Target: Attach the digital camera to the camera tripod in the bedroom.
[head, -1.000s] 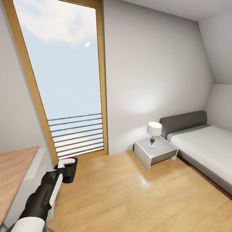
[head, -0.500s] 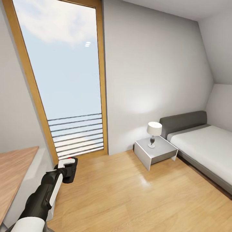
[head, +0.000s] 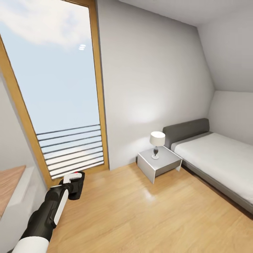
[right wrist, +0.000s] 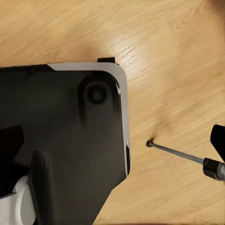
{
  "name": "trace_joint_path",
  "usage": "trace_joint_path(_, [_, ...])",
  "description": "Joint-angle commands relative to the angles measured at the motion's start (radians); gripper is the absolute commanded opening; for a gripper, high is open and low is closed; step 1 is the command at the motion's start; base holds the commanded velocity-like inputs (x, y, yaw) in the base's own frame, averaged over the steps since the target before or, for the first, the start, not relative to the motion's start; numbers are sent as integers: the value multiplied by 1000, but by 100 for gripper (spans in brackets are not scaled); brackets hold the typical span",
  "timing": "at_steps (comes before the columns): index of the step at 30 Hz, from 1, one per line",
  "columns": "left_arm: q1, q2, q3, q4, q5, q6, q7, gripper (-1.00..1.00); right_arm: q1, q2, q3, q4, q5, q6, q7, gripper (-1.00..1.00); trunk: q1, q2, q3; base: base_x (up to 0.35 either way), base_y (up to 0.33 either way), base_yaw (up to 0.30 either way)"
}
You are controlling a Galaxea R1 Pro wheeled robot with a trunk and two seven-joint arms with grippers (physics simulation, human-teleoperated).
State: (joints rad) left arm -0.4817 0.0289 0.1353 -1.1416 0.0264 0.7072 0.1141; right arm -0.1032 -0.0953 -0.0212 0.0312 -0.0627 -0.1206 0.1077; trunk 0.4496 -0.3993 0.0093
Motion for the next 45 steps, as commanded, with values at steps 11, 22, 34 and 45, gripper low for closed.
trace_joint_path(11, [0, 0, 0, -1, 4, 3, -1, -100, -1, 0, -2, 3, -5, 37, -16, 100, 0, -1, -4, 0, 0, -264])
trace_joint_path(22, [0, 0, -1, -1, 3, 3, -1, -100, -1, -1, -1, 1, -4, 52, -23, 100, 0, -1, -7, 0, 0, -234])
trace_joint_path(34, [0, -2, -3, -1, 3, 4, 2, -100, -1, 6, -3, 1, 0, 52, -18, 100, 0, -1, -7, 0, 0, -284])
trace_joint_path(45, [0, -4, -4, 0, 4, 5, 1, -100, -1, 6, -4, 1, 0, 50, -17, 100, 0, -1, -7, 0, 0, -293])
